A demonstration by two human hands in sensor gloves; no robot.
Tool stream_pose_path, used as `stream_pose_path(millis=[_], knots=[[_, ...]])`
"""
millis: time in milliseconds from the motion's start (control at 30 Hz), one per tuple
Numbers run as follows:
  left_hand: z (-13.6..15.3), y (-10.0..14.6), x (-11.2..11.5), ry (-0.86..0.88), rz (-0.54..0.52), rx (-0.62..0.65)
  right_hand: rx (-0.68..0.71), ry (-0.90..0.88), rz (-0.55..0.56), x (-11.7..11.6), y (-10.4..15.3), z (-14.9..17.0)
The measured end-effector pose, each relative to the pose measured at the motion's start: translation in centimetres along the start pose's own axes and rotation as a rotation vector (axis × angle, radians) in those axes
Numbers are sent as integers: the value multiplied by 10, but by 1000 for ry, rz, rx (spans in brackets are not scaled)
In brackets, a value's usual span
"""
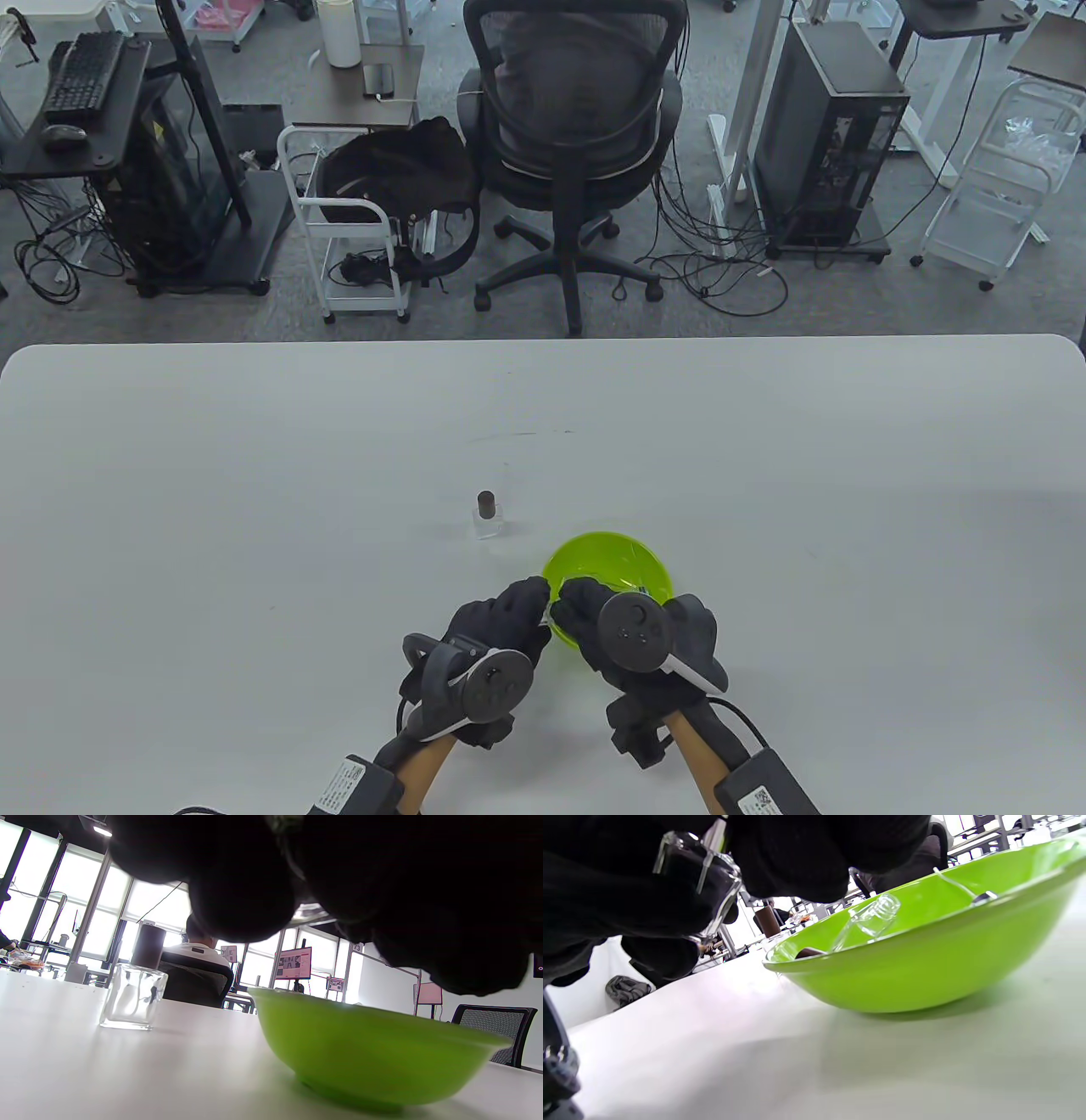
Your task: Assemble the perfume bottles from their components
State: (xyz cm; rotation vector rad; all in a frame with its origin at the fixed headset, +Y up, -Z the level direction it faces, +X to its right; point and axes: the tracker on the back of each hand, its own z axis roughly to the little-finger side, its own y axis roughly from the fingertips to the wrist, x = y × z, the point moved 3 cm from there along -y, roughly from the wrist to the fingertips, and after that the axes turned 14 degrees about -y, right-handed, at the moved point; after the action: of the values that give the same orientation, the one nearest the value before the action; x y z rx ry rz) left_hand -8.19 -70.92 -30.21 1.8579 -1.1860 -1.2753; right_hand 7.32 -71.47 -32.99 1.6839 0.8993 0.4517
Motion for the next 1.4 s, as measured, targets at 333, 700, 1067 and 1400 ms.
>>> stream_pose_path(millis=[333, 700, 1067, 1400], knots=[[-6, 0, 0, -10, 2, 24, -10, -78, 40, 3, 0, 2], [-5, 1, -6, -24, -7, 13, 26, 47, -6, 0, 0, -1], [-14, 1, -4, -59, -11, 47, -59, -86, 82, 1, 0, 5], [1, 1, -4, 16, 4, -12, 34, -93, -189, 2, -1, -7]])
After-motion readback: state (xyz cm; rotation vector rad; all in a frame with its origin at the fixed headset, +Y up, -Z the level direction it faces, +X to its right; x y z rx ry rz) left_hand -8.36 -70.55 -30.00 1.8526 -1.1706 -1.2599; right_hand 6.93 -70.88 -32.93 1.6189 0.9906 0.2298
